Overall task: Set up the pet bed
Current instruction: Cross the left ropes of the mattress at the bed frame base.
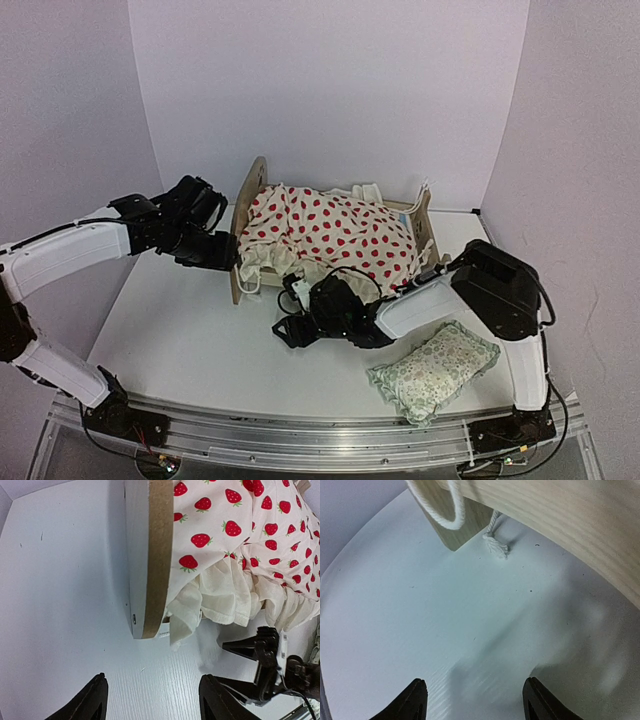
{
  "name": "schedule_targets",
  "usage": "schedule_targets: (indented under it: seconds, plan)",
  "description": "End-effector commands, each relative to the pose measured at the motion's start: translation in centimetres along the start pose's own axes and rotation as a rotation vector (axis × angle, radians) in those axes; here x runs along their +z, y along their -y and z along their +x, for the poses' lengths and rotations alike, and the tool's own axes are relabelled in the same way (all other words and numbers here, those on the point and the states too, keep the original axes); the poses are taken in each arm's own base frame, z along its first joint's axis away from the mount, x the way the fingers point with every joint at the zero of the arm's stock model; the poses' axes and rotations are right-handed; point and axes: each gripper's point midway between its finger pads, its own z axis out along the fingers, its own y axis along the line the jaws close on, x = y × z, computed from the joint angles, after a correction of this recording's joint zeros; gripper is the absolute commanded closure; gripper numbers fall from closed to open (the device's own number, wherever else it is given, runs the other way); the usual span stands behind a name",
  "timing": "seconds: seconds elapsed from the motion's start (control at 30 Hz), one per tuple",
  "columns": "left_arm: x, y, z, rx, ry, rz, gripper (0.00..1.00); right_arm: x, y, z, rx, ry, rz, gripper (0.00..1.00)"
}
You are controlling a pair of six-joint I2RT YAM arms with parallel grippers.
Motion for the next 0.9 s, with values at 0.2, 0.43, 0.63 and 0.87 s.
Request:
schedule_targets:
  seconds: [0.2, 0.43, 0.63, 0.87]
  plan:
    - [-5.1, -1.7, -0.4, -0.03, 0.16, 0.058, 0.35, 6.2, 0.6, -3.1, 0.056, 0.199, 0.016, 0.32]
    - [-7.2, -1.4, -0.2, -0.02, 0.238, 0.141, 0.36, 9.8, 2.1, -2.2, 0.037, 0.115, 0.114, 0.32]
    - [-7.7, -1.1, 0.0, -0.003, 0.269, 0.182, 0.37, 11.2, 3.1, -2.0, -0.015, 0.039, 0.212, 0.32]
    - [-8.6, -1.1, -0.3, 0.002, 0.31, 0.204, 0.37, 12.7, 3.4, -2.2, -0.091, 0.003, 0.293, 0.31]
